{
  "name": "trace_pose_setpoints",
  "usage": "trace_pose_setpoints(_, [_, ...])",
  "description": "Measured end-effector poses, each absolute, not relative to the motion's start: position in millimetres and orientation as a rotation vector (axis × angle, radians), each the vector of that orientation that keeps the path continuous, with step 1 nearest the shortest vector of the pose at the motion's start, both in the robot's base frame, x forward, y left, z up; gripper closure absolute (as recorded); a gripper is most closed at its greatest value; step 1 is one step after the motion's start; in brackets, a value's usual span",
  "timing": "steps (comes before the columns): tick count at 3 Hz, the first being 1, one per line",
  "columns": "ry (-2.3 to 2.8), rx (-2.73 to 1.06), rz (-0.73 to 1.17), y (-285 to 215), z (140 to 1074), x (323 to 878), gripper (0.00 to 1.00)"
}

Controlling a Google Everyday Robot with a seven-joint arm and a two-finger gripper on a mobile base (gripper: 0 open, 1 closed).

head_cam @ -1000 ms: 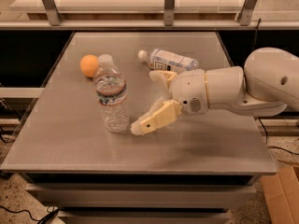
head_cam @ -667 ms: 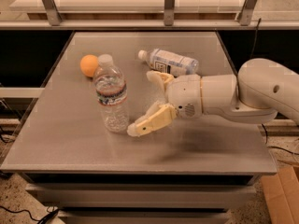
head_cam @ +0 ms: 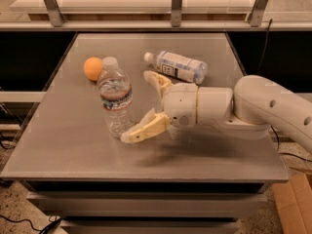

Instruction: Knock water bottle over

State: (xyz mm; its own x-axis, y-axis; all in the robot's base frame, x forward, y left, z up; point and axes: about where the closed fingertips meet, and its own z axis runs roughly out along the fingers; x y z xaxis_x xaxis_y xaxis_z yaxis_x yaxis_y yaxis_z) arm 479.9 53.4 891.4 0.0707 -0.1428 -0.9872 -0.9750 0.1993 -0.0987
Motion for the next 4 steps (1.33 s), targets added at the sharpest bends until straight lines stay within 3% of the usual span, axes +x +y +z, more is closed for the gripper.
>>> trace_pose_setpoints(2, [1.231,-1.218,0.945,71.9,904.4,482.5,0.00])
trace_pose_setpoints(4, [1.202,-1.263,0.984,82.7,907.7,482.2,0.40])
